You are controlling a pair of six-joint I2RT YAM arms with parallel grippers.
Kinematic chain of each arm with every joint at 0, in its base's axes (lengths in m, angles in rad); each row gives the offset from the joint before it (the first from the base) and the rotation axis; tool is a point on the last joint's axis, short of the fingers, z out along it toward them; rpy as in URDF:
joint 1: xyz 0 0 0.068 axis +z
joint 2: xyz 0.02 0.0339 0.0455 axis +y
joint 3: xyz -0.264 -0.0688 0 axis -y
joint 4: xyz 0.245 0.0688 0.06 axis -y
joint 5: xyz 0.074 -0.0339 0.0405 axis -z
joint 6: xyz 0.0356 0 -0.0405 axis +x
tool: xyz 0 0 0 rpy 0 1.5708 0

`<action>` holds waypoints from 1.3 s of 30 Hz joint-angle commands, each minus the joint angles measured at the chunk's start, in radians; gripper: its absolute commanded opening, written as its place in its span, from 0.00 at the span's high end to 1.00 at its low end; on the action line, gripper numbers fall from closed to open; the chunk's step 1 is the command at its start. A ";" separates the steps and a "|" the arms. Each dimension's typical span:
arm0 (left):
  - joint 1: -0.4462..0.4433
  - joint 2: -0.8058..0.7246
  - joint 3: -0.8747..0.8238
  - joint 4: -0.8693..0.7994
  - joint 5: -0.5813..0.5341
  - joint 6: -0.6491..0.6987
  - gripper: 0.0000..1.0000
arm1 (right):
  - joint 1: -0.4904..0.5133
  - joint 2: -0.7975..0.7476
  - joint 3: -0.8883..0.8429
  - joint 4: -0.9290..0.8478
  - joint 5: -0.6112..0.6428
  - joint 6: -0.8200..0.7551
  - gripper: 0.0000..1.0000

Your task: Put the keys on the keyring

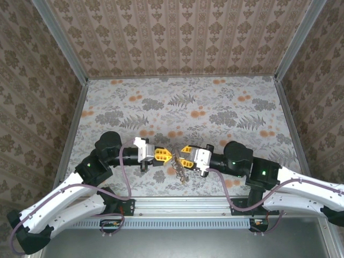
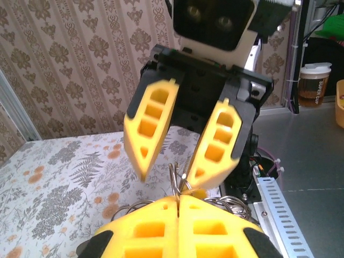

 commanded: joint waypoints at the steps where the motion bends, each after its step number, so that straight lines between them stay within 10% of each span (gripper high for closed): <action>1: 0.008 -0.012 0.003 0.054 0.047 -0.021 1.00 | -0.011 -0.029 -0.008 0.066 0.001 0.036 0.68; 31: 0.012 -0.015 -0.001 0.062 0.085 -0.036 1.00 | -0.045 0.056 0.041 0.132 -0.228 0.086 0.72; 39: 0.013 -0.013 -0.004 0.061 0.087 -0.034 1.00 | -0.054 0.087 0.049 0.143 -0.257 0.088 0.95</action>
